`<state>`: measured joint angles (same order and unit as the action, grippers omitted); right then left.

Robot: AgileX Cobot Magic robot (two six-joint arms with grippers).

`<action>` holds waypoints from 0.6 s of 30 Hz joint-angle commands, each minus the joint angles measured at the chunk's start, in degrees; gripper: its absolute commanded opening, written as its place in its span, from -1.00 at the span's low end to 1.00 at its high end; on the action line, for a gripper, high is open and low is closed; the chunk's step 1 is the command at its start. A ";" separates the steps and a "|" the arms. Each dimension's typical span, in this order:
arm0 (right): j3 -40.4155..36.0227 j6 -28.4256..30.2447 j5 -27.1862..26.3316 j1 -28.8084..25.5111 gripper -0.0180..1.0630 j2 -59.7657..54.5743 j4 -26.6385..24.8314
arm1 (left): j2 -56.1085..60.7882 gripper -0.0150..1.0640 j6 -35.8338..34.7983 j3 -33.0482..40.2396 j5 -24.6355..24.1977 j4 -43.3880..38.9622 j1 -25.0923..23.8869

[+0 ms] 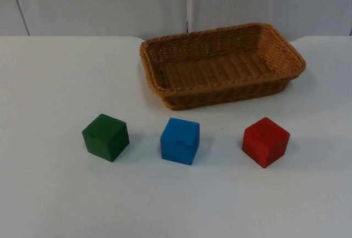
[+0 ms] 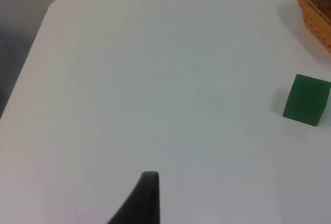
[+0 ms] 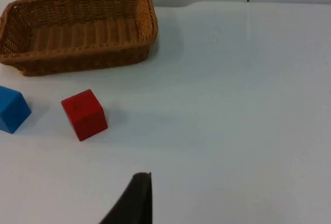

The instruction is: Pick up one cube with each hand and place exactly two cubes into the same basket, leaving the remaining cube outside.

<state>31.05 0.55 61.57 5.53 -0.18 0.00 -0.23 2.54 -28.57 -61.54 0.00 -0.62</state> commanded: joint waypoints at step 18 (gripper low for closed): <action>8.15 3.13 -1.97 -0.32 0.98 -12.48 0.92 | -6.40 0.97 0.04 -4.69 2.47 2.27 -0.12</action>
<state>38.13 3.03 60.32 5.53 -11.71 0.00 -5.64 2.54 -32.21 -60.05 0.80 -0.62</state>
